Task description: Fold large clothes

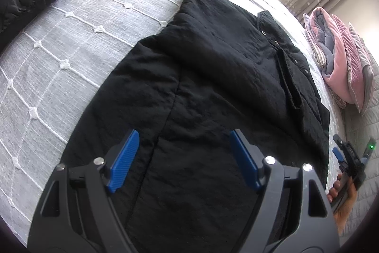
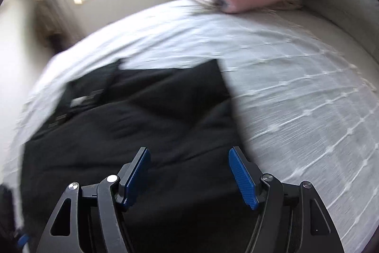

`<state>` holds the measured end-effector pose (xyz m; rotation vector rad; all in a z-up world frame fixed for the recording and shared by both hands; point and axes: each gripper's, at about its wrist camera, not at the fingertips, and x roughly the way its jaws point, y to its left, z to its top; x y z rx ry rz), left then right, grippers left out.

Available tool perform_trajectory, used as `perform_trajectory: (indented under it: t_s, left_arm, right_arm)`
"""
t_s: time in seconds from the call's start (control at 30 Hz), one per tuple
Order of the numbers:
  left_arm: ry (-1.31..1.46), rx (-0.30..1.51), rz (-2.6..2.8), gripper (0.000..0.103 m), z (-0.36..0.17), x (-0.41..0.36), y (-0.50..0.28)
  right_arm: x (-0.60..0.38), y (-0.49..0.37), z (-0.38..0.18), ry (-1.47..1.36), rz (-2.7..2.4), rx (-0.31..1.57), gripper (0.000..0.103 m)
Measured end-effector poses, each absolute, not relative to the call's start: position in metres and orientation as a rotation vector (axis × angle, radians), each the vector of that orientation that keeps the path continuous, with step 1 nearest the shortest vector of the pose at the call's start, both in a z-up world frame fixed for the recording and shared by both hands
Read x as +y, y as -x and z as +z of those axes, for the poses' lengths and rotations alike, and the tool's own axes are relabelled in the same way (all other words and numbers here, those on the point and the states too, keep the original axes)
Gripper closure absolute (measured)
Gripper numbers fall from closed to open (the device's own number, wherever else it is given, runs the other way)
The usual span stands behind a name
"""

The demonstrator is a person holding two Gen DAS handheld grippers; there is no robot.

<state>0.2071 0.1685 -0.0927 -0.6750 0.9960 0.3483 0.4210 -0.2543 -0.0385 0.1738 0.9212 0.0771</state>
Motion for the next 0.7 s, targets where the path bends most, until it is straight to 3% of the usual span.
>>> perform_trajectory:
  t_s: [0.1, 0.23, 0.3, 0.4, 0.57, 0.7]
  left_arm:
    - [0.65, 0.996, 0.364, 0.024, -0.093, 0.165, -0.207]
    - [0.629, 1.009, 0.357, 0.024, -0.096, 0.163, -0.208]
    - [0.628, 1.009, 0.353, 0.024, -0.095, 0.165, -0.209]
    - [0.654, 1.006, 0.35, 0.024, -0.094, 0.17, -0.207]
    - [0.638, 0.997, 0.36, 0.024, -0.09, 0.168, -0.204]
    - [0.622, 0.985, 0.35, 0.024, -0.081, 0.163, -0.198]
  right_arm:
    - [-0.228, -0.397, -0.037, -0.149, 0.133, 0.924, 0.033]
    - [-0.197, -0.399, -0.097, 0.005, 0.088, 1.032, 0.026]
    - [-0.189, -0.396, -0.089, 0.057, 0.053, 1.011, 0.025]
    - [-0.195, -0.383, -0.063, -0.086, 0.063, 1.022, 0.025]
    - [-0.211, -0.305, -0.015, -0.265, 0.17, 0.918, 0.024]
    - [-0.211, -0.232, 0.002, -0.24, 0.264, 0.867, 0.022]
